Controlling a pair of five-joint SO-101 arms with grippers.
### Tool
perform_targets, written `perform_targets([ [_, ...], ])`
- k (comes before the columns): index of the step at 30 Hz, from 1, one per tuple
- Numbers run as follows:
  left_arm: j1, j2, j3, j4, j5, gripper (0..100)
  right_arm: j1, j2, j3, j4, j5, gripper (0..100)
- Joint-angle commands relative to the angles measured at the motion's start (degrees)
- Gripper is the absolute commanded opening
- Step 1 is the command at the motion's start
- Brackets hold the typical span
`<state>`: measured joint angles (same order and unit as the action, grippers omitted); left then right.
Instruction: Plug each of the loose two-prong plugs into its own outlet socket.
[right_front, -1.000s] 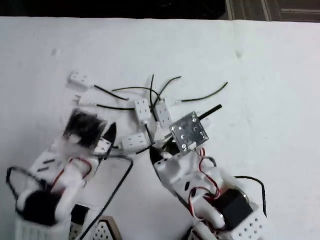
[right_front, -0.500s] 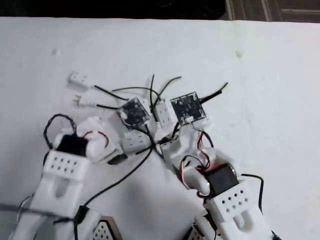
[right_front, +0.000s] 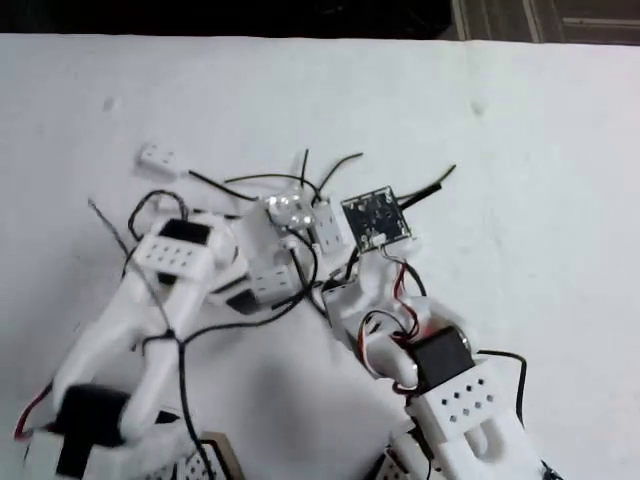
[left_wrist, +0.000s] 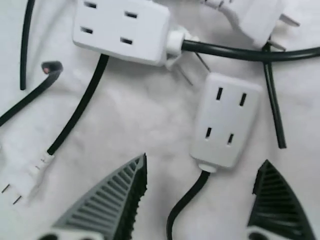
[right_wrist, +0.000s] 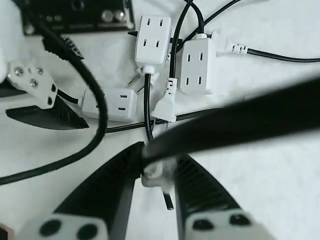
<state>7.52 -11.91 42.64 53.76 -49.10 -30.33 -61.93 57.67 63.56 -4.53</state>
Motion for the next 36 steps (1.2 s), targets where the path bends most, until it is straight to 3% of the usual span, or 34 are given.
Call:
perform_targets([
  [1,1.63,8.31,-6.86,-0.7,-0.44,34,0.66,-0.13,-0.44,-0.75,-0.09,1.7],
  [4,3.3,12.7,-8.7,-0.7,0.0,33,0.75,-0.13,-0.44,-0.66,-0.09,1.7],
  [11,3.21,13.14,-9.23,-0.44,1.32,14,0.75,-0.13,-0.44,-0.66,-0.09,1.7],
  [15,0.57,13.14,-9.23,2.2,8.18,11,0.75,-0.13,-0.44,-0.57,-0.09,1.7],
  [20,-4.18,13.05,-9.23,4.57,8.88,7,0.75,-0.22,0.44,-0.75,-0.09,1.7],
  [26,-6.99,13.05,-9.14,8.26,8.62,7,0.75,-0.22,0.53,-0.75,-0.09,1.7],
  [32,-7.16,12.97,-9.23,11.69,8.79,21,0.75,-0.22,0.53,-0.84,-0.09,1.7],
  [36,-8.13,8.66,-8.26,11.69,8.79,23,0.66,-0.22,0.53,-0.92,0.26,1.7],
])
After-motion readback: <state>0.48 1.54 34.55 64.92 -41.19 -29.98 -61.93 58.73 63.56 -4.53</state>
